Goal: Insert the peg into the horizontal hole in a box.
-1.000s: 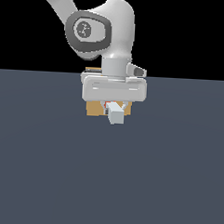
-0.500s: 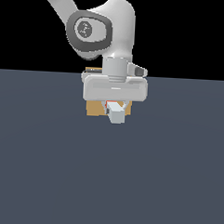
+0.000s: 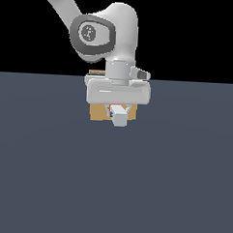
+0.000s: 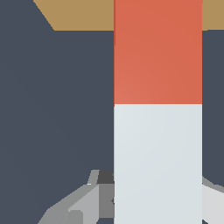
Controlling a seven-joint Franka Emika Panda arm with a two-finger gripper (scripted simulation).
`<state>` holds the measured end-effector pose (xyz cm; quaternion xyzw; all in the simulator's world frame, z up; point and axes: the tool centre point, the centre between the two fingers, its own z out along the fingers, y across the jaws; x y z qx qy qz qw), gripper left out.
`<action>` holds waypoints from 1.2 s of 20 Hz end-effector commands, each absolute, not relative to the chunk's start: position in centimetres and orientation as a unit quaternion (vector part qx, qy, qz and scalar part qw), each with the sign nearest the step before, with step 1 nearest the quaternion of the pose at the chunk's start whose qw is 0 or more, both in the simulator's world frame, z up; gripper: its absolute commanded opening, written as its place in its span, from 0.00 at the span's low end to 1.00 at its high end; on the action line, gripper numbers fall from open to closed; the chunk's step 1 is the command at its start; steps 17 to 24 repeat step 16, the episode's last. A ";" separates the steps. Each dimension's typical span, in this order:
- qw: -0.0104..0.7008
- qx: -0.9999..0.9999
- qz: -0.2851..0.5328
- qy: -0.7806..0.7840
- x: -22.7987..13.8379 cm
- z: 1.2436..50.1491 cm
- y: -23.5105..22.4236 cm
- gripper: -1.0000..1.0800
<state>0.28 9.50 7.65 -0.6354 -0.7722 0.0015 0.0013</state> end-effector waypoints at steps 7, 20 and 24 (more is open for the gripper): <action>0.000 -0.635 -0.001 -0.773 -1.0 7.9 16.2 0.00; -0.001 -0.635 -0.001 -0.773 -1.5 8.0 19.5 0.00; -0.001 -0.635 -0.001 -0.773 -1.5 8.0 19.5 0.00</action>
